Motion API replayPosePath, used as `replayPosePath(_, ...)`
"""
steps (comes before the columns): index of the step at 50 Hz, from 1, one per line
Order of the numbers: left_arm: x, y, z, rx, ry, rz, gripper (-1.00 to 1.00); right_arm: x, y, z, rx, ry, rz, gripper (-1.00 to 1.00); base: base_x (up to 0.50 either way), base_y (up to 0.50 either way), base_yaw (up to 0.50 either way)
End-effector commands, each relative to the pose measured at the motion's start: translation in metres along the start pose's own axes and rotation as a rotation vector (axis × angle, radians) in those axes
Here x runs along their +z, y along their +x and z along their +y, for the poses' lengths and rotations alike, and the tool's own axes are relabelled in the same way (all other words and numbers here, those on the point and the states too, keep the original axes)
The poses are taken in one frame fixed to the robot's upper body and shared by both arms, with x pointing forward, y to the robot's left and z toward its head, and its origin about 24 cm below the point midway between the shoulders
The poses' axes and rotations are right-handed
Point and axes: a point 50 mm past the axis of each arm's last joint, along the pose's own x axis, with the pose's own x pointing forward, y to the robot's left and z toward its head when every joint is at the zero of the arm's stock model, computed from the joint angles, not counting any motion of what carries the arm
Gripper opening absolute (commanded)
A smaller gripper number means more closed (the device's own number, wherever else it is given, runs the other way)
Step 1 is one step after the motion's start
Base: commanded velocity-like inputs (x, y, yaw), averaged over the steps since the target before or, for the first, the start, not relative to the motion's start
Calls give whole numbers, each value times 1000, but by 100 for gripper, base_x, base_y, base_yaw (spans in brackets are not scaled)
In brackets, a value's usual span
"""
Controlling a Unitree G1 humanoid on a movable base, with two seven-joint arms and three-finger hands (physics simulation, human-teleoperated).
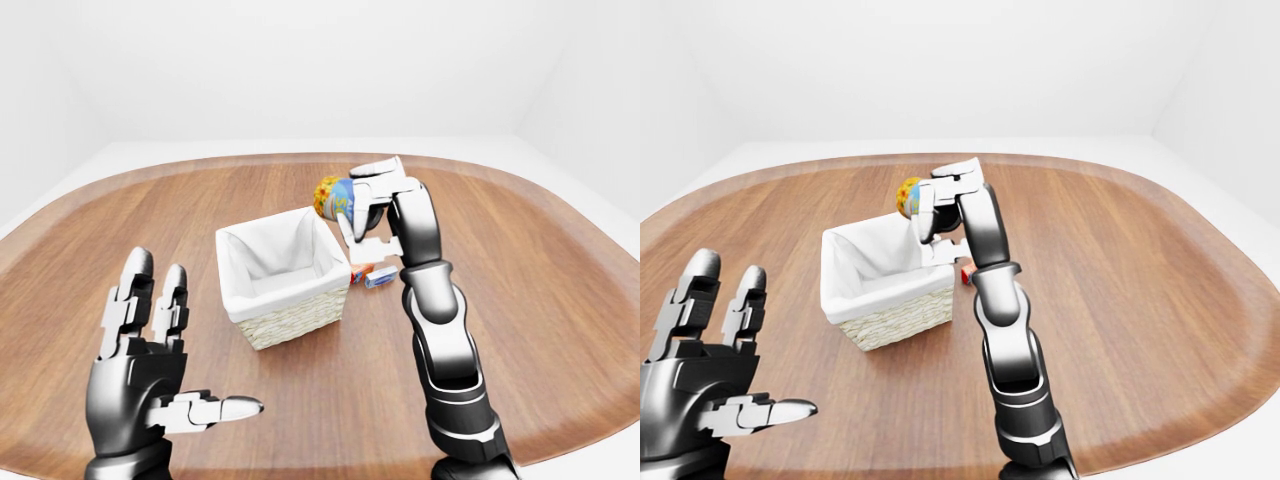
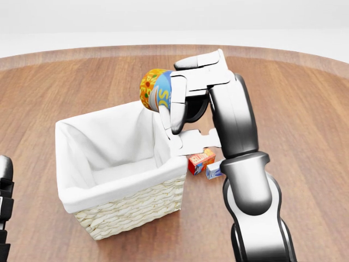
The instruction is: Pick up the alphabet soup and put it in the basket.
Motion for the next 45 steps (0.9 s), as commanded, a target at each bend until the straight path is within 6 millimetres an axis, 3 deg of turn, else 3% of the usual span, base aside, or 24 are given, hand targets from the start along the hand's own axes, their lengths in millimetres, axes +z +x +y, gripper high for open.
replayPosePath(1, 2, 0, 1, -2, -2, -12, 100, 8, 13, 20, 27, 9, -25, -100, 0, 0, 0)
replayPosePath(36, 6, -1, 2, -15, -5, -34, 100, -30, 29, 85, 139, -25, 176, -100, 0, 0, 0)
replayPosePath(45, 9, -2, 3, -16, -4, -47, 100, -28, 30, 94, 156, -35, 173, -100, 0, 0, 0)
